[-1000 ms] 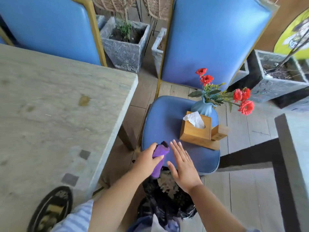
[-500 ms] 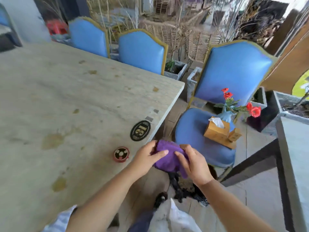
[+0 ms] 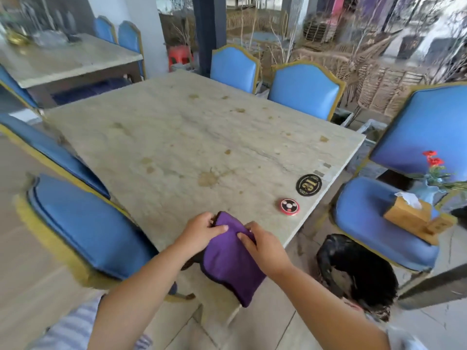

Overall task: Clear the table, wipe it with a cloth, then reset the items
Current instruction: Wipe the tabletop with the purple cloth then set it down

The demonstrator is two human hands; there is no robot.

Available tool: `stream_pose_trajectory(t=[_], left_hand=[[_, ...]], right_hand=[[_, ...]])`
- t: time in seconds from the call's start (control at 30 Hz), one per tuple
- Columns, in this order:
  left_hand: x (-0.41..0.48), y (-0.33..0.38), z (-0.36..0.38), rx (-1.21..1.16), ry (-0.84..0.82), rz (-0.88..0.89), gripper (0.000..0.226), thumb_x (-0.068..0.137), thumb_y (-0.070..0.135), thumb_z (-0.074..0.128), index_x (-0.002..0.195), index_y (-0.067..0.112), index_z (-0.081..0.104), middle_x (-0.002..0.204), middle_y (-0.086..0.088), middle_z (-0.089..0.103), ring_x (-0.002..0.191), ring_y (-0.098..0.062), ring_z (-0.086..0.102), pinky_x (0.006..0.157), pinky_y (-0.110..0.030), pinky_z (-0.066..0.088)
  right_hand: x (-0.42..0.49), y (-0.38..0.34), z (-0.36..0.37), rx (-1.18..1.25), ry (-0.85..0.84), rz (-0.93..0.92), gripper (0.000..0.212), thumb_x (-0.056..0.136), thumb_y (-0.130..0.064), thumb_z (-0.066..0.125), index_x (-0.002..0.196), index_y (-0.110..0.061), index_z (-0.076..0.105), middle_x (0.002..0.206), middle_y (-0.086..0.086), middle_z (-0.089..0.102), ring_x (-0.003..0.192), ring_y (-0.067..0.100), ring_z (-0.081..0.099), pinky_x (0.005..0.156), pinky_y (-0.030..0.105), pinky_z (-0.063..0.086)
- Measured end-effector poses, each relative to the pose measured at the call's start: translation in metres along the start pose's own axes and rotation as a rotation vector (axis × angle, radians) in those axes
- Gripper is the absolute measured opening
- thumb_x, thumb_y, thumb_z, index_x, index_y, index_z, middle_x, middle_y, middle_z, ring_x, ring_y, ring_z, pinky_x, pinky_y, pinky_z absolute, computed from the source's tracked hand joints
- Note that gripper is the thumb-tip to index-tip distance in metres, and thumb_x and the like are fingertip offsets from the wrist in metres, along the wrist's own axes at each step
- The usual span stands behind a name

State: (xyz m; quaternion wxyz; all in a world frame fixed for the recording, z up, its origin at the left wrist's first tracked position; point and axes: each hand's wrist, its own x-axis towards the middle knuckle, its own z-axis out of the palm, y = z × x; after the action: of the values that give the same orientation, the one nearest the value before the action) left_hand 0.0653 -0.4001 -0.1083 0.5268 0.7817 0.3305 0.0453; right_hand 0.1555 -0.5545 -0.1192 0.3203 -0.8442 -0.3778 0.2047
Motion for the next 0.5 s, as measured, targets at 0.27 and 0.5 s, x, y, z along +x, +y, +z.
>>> stream_pose_trajectory(t=[0.27, 0.5], left_hand=[[0.048, -0.021, -0.060, 0.712, -0.229, 0.021, 0.062, 0.088, 0.036, 0.061, 0.141, 0.013, 0.036, 0.142, -0.014, 0.044, 0.128, -0.028, 0.045, 0.102, -0.032, 0.038], [0.065, -0.055, -0.088, 1.158, -0.537, -0.085, 0.088, 0.086, 0.066, 0.043, 0.145, 0.039, -0.017, 0.155, -0.013, -0.025, 0.144, -0.039, -0.011, 0.117, -0.054, 0.010]], right_hand=[[0.021, 0.000, 0.062, -0.452, 0.072, -0.032, 0.063, 0.089, -0.058, 0.019, 0.142, -0.028, 0.034, 0.153, 0.002, 0.028, 0.141, 0.029, 0.025, 0.115, 0.048, 0.016], [-0.001, -0.005, 0.093, -0.644, -0.057, -0.052, 0.061, 0.089, -0.061, -0.001, 0.145, -0.040, 0.013, 0.154, -0.010, 0.017, 0.142, 0.023, 0.020, 0.112, 0.053, 0.020]])
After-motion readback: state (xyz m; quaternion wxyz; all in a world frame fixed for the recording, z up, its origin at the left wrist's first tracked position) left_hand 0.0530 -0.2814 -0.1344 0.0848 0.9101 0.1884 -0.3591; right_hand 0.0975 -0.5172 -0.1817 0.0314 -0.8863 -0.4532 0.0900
